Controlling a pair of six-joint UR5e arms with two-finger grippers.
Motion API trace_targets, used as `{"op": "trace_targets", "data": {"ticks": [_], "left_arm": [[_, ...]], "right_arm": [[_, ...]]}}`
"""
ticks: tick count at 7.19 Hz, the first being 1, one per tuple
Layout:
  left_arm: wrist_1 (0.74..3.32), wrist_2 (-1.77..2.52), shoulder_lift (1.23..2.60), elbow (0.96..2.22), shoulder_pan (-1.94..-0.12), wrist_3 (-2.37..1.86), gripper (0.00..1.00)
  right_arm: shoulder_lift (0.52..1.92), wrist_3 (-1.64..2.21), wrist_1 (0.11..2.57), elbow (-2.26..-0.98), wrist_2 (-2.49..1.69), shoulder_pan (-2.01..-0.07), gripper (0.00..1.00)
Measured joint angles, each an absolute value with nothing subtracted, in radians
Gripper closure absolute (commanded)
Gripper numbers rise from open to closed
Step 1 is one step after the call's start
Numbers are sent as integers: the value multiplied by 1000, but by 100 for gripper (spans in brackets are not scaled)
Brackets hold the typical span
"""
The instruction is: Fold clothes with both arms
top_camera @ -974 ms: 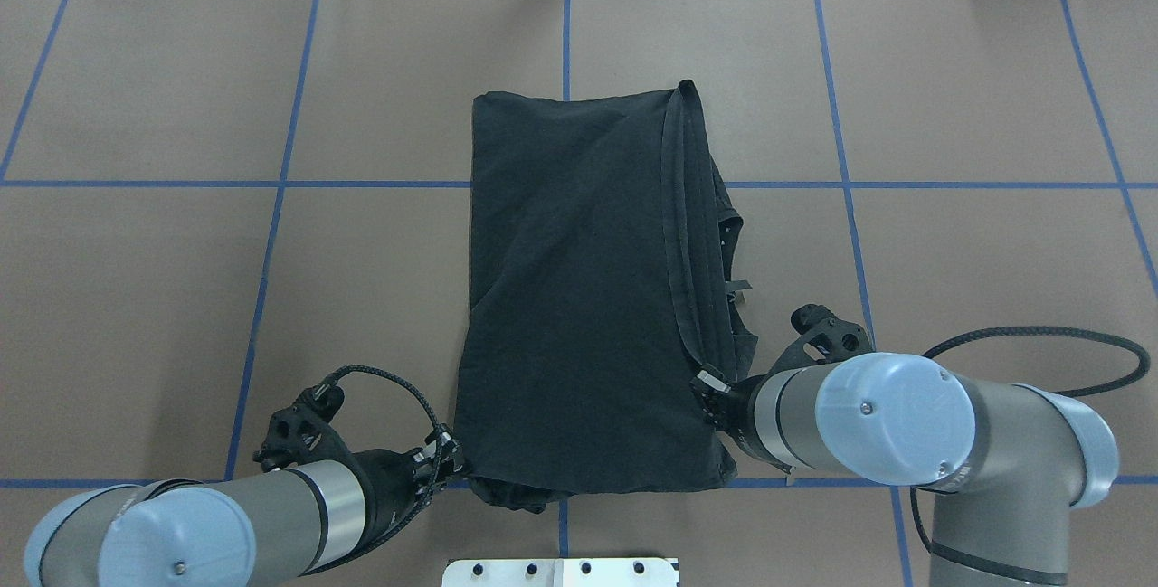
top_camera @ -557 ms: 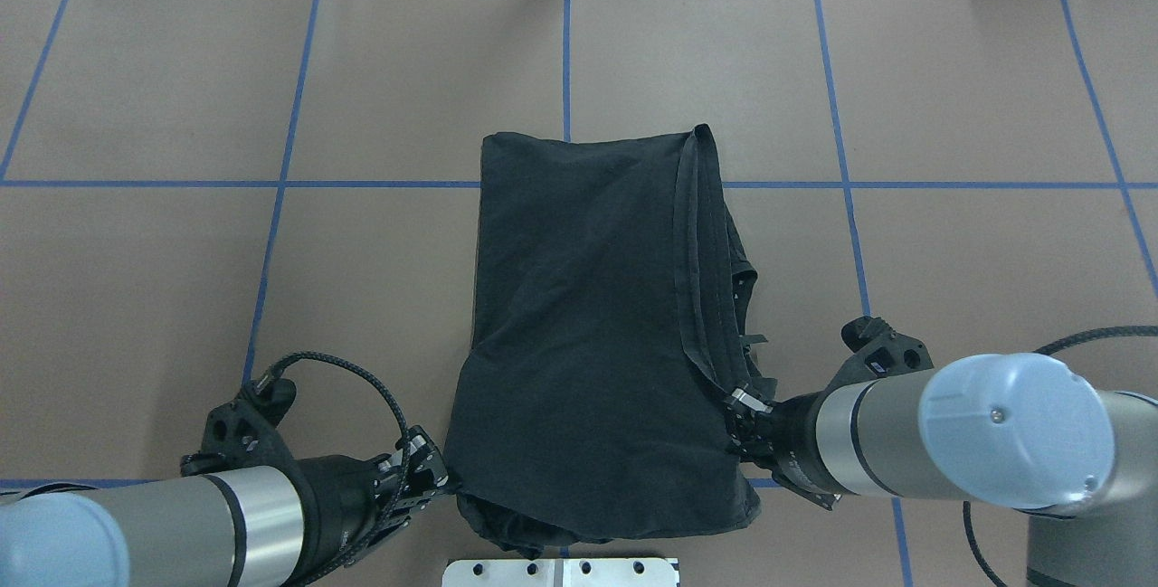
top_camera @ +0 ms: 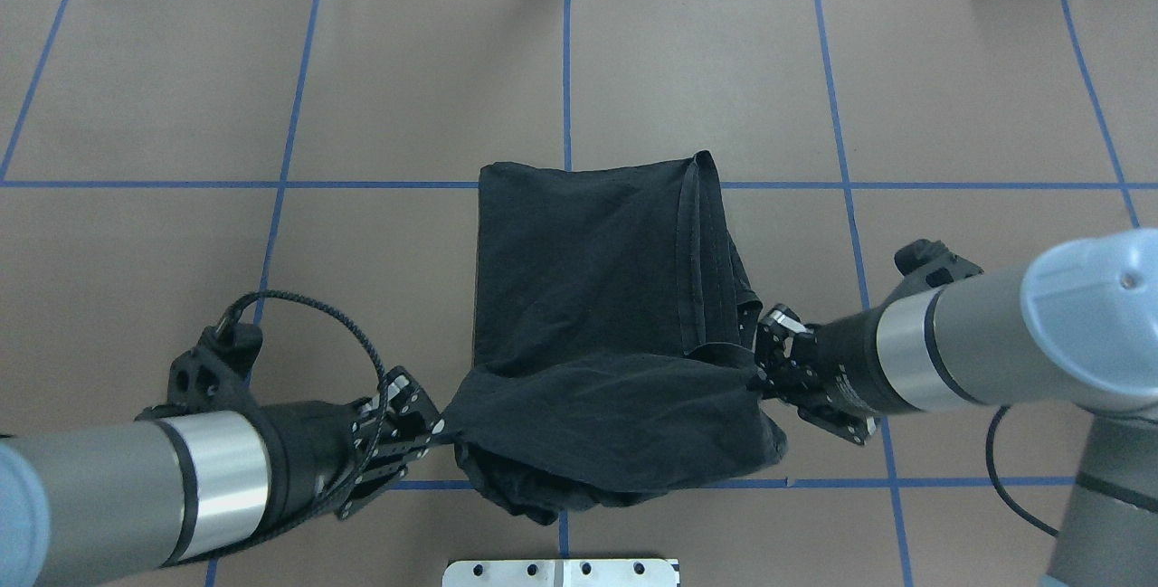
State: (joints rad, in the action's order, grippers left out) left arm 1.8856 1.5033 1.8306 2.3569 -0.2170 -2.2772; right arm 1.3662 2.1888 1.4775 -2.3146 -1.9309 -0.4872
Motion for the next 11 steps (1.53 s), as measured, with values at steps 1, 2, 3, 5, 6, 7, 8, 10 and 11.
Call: {"op": "trace_targets", "data": {"ticks": [1,2,3,5,6,7,8,10,11], "left_arm": [[1888,1535,1895,2264,-303,-2225,100],[1894,1566,1949,2171,-371,-2184,100],[1901,1580,1987,2094,-416,-2146,100],[1964,1586,2024,1968,-476,-2101,100],[2009,1587,2043,1904,-501,-2091,100],[2043,1587,2069,1838,-530,-2070,88],[2081,1588,2096,1765,-562,-2035,63],[2262,1587,2174,1497,-651,-1945,2],[2348,1588,2209,1372,-704,-1885,0]], "right_arm": [[1275,2183,1477,-2201,-1965,-555,100],[1204,2165,1466,-2097,-1987,-601,100],[1165,2137,1444,-2017,-1996,-633,100],[1103,2096,1397,-1875,-2001,-677,100],[1072,2079,1370,-1803,-2001,-695,100],[1055,2062,1333,-1740,-2001,-713,93],[1036,2045,1284,-1668,-2000,-732,4],[881,1998,1144,-1344,-1992,-775,0],[804,1931,1092,-1192,-2002,-819,0]]}}
